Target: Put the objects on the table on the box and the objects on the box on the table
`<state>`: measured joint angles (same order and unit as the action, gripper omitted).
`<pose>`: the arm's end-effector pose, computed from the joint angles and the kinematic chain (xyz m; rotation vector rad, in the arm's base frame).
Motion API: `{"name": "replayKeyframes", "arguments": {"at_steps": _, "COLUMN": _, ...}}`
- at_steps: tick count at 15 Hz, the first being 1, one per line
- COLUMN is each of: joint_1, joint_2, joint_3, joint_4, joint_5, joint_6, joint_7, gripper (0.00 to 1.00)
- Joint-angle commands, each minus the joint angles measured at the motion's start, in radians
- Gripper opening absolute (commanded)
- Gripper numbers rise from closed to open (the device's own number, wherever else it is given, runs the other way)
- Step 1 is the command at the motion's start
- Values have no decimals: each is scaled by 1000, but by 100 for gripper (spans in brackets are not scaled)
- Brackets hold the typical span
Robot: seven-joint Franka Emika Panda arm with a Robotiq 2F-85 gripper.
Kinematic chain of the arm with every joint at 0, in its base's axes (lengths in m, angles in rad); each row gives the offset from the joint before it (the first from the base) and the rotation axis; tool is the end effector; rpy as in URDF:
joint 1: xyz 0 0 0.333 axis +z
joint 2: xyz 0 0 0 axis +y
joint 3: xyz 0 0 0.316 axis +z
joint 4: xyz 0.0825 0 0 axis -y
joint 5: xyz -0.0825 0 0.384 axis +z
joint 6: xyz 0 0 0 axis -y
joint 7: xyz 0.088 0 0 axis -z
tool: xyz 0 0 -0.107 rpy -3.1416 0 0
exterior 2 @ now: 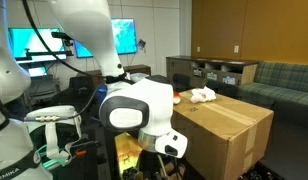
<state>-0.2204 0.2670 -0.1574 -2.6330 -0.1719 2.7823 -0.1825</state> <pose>0.3816 -0.1491 0.1473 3.0774 -0.0426 -0.2133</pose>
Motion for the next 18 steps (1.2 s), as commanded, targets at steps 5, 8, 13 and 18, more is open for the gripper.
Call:
{"name": "replayKeyframes", "arguments": {"at_steps": 5, "joint_1": -41, "joint_2": 166, "joint_3": 81, "joint_4": 94, "joint_5": 56, "joint_6": 25, "joint_7": -174, "gripper": 100}}
{"name": "replayKeyframes", "arguments": {"at_steps": 8, "joint_1": -36, "joint_2": 213, "joint_3": 89, "joint_4": 127, "joint_5": 43, "joint_6": 30, "joint_7": -181, "gripper": 100}}
{"name": "replayKeyframes", "arguments": {"at_steps": 13, "joint_1": -33, "joint_2": 289, "joint_3": 95, "joint_4": 187, "joint_5": 30, "joint_6": 38, "joint_7": -185, "gripper": 100}}
{"name": "replayKeyframes", "arguments": {"at_steps": 18, "joint_1": -39, "joint_2": 366, "joint_3": 111, "joint_4": 246, "joint_5": 27, "joint_6": 55, "joint_7": -199, "gripper": 100}}
